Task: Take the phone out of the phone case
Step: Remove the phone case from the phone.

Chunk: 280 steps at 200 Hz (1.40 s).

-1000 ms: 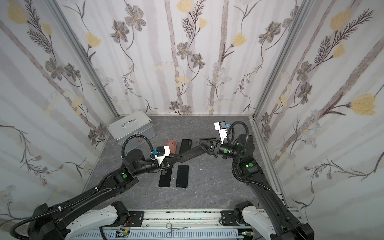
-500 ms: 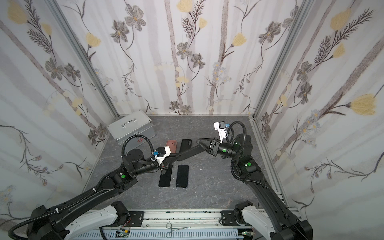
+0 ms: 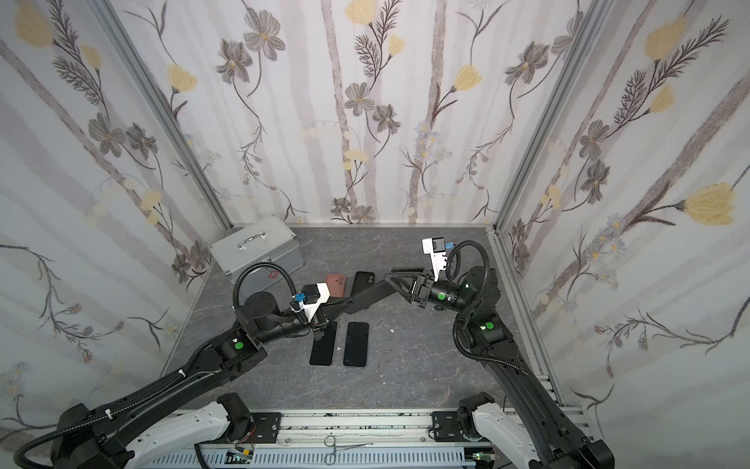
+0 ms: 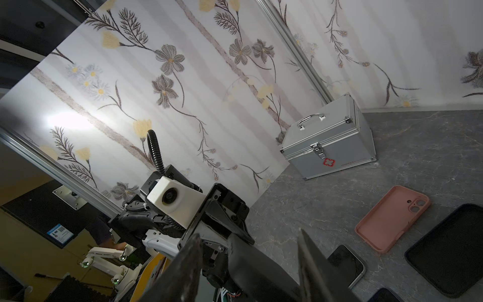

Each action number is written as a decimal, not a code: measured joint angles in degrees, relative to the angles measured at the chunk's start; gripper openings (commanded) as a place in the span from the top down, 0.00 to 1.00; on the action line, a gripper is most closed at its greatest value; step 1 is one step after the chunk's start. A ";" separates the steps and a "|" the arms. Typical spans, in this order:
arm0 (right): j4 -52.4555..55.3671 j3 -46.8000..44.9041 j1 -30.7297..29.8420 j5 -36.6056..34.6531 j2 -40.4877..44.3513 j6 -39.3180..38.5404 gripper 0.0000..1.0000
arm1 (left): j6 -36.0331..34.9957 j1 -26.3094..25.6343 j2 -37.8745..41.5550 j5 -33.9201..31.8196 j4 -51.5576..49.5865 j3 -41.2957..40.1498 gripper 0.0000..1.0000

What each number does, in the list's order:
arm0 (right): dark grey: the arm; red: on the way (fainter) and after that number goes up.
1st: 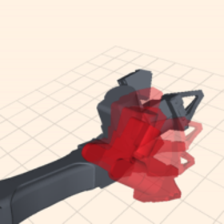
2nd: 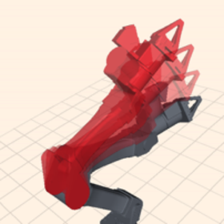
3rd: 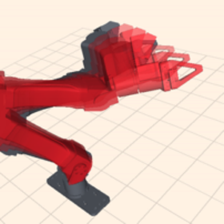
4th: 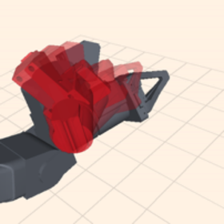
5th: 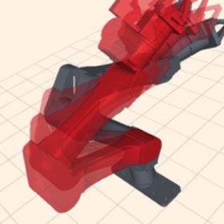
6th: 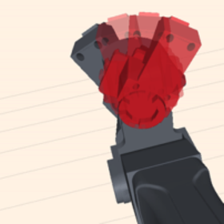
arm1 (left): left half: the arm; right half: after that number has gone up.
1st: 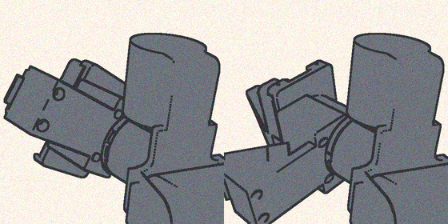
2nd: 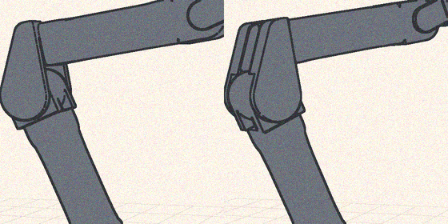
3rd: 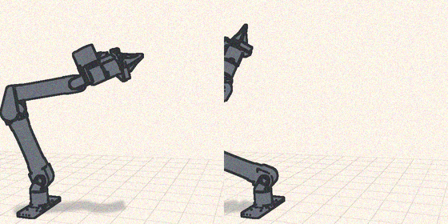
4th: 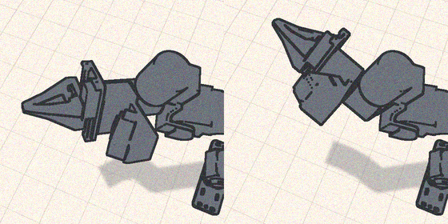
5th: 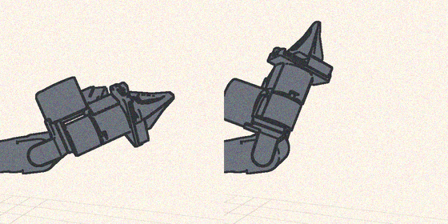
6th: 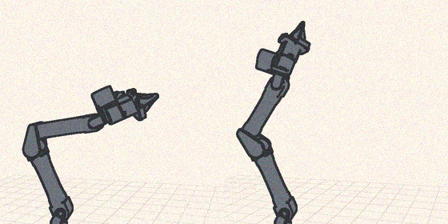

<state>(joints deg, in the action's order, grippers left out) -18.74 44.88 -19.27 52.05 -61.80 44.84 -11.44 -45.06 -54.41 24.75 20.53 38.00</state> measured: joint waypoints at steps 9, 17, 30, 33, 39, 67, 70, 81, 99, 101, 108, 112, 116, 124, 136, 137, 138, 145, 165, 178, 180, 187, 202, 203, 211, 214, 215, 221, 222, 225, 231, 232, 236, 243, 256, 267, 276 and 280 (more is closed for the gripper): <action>1.68 0.83 0.00 0.09 -0.04 -1.86 0.43 | 0.68 0.00 0.09 0.26 0.24 0.00 1.00; 2.73 1.33 0.00 0.26 -0.11 -3.19 0.44 | 1.29 0.00 0.15 0.44 0.44 0.00 1.00; 4.15 1.86 0.00 0.48 -0.37 -5.07 0.48 | 1.86 0.00 0.28 0.83 0.63 0.00 1.00; 4.46 1.97 0.00 0.48 -0.48 -5.35 0.49 | 2.10 0.00 0.35 0.87 0.66 0.00 1.00; 5.01 2.19 0.00 0.50 -0.76 -5.99 0.51 | 2.34 0.00 0.42 0.98 0.66 0.00 1.00; 5.57 2.93 0.00 0.74 -1.55 -6.95 0.57 | 2.64 -0.11 0.44 0.74 0.59 0.00 1.00; 5.57 2.95 -0.02 0.74 -1.57 -6.95 0.57 | 2.62 -0.11 0.44 0.72 0.59 0.00 1.00; 5.60 3.08 -0.02 0.70 -1.62 -6.95 0.58 | 2.45 -0.11 0.44 0.50 0.59 0.00 1.00; 5.86 3.10 -0.02 0.48 -1.60 -6.93 0.61 | 2.12 -0.22 0.26 0.09 0.59 0.00 1.00; 5.90 3.10 -0.02 0.46 -1.60 -6.93 0.61 | 2.01 -0.24 0.24 0.04 0.59 0.00 1.00; 5.90 2.93 -0.02 0.24 -1.49 -6.93 0.63 | 1.77 -0.28 0.11 -0.15 0.59 0.00 1.00; 5.88 2.75 -0.02 0.04 -1.42 -6.88 0.64 | 1.53 -0.33 0.02 -0.28 0.55 0.00 1.00; 5.75 2.56 -0.02 -0.04 -1.38 -6.80 0.65 | 1.29 -0.37 -0.04 -0.39 0.44 0.00 1.00; 5.38 2.12 0.00 -0.31 -1.40 -6.29 0.67 | 0.92 -0.52 -0.22 -0.79 0.13 0.00 1.00; 4.79 1.57 0.00 -0.96 -1.70 -5.14 0.70 | 0.00 -0.66 -0.52 -1.44 -0.61 0.00 1.00; 4.76 1.51 0.00 -1.03 -1.75 -4.96 0.70 | -0.11 -0.66 -0.55 -1.49 -0.68 0.00 1.00; 4.74 1.49 0.00 -1.07 -1.77 -4.83 0.70 | -0.33 -0.68 -0.59 -1.57 -0.76 0.00 1.00; 4.61 1.20 0.00 -1.46 -1.97 -3.85 0.71 | -1.11 -0.72 -0.79 -1.86 -1.16 0.02 1.00; 4.61 0.81 0.02 -2.43 -2.19 -1.51 0.73 | -3.15 -0.74 -1.38 -2.21 -1.95 0.39 1.00; 4.04 0.79 0.07 -2.91 -2.23 -0.33 0.75 | -3.85 -0.74 -1.79 -2.25 -1.95 0.85 1.00; 3.91 0.79 0.09 -2.95 -2.25 -0.20 0.75 | -3.91 -0.74 -1.84 -2.25 -1.97 0.92 1.00; 3.45 0.72 0.11 -3.04 -2.32 0.22 0.75 | -4.31 -0.74 -1.99 -2.25 -1.99 1.14 1.00; 2.69 0.52 0.11 -3.43 -2.49 1.11 0.76 | -4.90 -0.74 -2.19 -2.25 -2.34 1.57 1.00; 2.64 0.50 0.11 -3.45 -2.51 1.18 0.76 | -4.90 -0.74 -2.21 -2.23 -2.34 1.60 1.00; 2.25 0.46 0.11 -3.54 -2.67 1.60 0.76 | -4.90 -0.76 -2.21 -2.23 -2.36 1.62 1.00; 2.23 0.46 0.11 -3.58 -2.69 1.62 0.75 | -4.90 -0.76 -2.19 -2.23 -2.36 1.62 1.00; 2.23 0.46 0.11 -3.58 -2.71 1.64 0.75 | -4.90 -0.76 -2.19 -2.23 -2.36 1.62 1.00; 2.21 0.48 0.15 -3.58 -2.73 1.97 0.71 | -4.90 -0.76 -2.19 -2.21 -2.36 1.62 1.00; 2.23 0.48 0.17 -3.58 -2.73 2.05 0.71 | -4.90 -0.76 -2.19 -2.21 -2.36 1.62 1.00; 2.25 0.48 0.22 -3.56 -2.73 2.12 0.68 | -4.90 -0.76 -2.14 -2.16 -2.36 1.62 1.00; 2.27 0.57 0.28 -3.41 -2.71 2.23 0.63 | -4.85 -0.76 -2.05 -2.05 -2.36 1.62 1.00; 2.27 0.57 0.31 -3.37 -2.69 2.23 0.62 | -4.83 -0.79 -2.01 -1.99 -2.36 1.62 1.00; 2.29 0.61 0.37 -3.06 -2.67 2.23 0.59 | -4.76 -0.85 -1.90 -1.86 -2.32 1.62 1.00; 2.29 0.66 0.55 -2.32 -2.51 2.21 0.54 | -4.35 -0.87 -1.62 -1.60 -2.08 1.62 1.00; 2.25 0.79 0.87 -0.74 -2.21 2.16 0.48 | -3.32 -0.96 -1.14 -0.94 -1.20 1.62 1.00; 2.29 1.20 1.03 0.61 -2.21 1.27 0.45 | -2.58 -0.96 -0.72 -0.44 -0.59 1.51 1.00; 2.54 1.42 1.16 1.75 -2.21 0.46 0.45 | -1.79 -0.96 -0.44 -0.07 -0.33 1.40 1.00; 2.69 1.49 1.20 2.12 -2.19 0.15 0.45 | -1.57 -0.98 -0.28 0.04 -0.15 1.31 1.00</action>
<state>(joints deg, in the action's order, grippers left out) -16.05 46.37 -18.06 54.17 -63.99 44.99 -13.02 -46.04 -54.70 24.80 20.38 39.31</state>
